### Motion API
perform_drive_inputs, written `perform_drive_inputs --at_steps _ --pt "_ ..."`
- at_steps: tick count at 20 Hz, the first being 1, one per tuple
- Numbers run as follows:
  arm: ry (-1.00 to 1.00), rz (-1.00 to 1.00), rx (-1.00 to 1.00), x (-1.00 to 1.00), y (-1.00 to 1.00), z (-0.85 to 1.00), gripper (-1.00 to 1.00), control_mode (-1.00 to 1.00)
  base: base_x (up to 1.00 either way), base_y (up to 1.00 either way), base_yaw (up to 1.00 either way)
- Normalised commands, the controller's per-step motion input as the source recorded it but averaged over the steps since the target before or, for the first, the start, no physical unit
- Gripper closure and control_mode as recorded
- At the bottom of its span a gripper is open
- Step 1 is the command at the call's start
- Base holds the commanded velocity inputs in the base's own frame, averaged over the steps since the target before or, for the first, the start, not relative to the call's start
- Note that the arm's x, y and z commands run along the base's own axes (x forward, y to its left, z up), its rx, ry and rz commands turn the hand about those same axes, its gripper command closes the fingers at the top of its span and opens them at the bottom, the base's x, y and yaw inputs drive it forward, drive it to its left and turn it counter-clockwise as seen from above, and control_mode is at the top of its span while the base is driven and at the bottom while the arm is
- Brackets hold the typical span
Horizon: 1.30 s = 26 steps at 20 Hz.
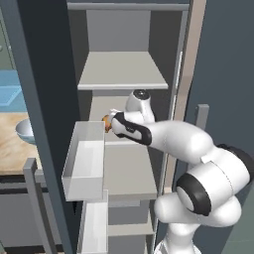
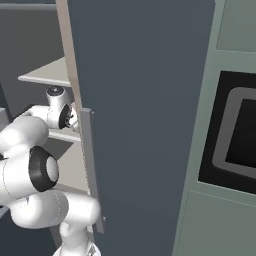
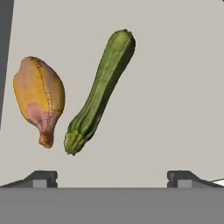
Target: Take the squash, garlic, and chicken drumstick from the freezer and place them in the bowl on the counter.
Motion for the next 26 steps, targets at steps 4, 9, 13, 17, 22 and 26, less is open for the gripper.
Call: perform_drive_inputs --at_steps 4,9,13,17,22,26 --pt "0.00 0.00 0.00 0.20 0.00 -0.03 -1.00 -1.00 0.00 0.00 0.00" --pt "0.00 0.00 0.00 0.21 0.02 -0.10 -1.00 -1.00 0.00 0.00 0.00" --pt "0.00 0.00 0.00 0.17 0.00 -0.08 -1.00 -1.00 0.00 0.00 0.00" --pt "0.00 0.00 0.00 0.09 0.00 -0.07 -1.00 -1.00 0.00 0.00 0.00" --pt "0.00 0.00 0.00 0.09 0.00 -0.09 -1.00 -1.00 0.00 0.00 0.00" --pt "0.00 0.00 0.00 0.11 0.02 -0.14 -1.00 -1.00 0.00 0.00 0.00"
